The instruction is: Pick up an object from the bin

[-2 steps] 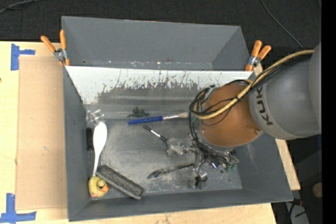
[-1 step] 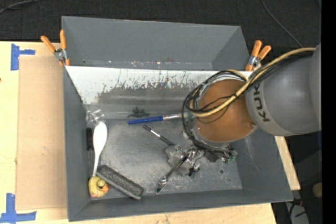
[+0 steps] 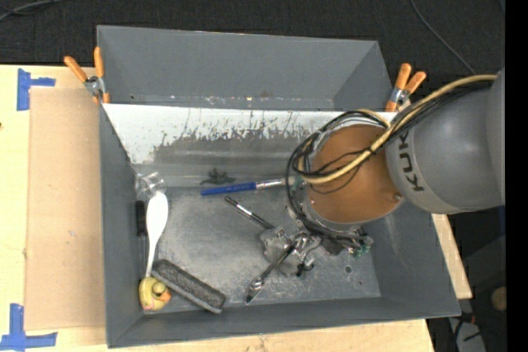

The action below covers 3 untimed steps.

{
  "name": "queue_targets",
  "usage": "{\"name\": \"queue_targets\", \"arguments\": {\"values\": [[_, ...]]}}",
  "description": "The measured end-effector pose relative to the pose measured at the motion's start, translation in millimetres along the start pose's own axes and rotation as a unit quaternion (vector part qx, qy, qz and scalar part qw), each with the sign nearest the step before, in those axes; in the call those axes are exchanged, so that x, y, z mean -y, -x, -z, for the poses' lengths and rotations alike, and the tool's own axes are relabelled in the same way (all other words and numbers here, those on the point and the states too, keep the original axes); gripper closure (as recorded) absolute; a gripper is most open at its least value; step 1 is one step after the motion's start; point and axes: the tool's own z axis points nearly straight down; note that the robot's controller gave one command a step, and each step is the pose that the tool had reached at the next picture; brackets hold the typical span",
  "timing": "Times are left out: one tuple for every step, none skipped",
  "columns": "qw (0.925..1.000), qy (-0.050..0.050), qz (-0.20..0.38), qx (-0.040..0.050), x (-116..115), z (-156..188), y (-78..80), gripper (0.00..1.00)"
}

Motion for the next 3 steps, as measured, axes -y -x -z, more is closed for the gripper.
{"name": "queue_targets", "arguments": {"values": [[1.0000,0.001,-0.001,-0.0012,-1,10,-0.5,1.00],[1.0000,0.004,-0.001,-0.0044,-3,33,-2.0,1.00],[1.0000,0.002,-0.002,-0.0017,-2,61,0.0,1.00]]}}
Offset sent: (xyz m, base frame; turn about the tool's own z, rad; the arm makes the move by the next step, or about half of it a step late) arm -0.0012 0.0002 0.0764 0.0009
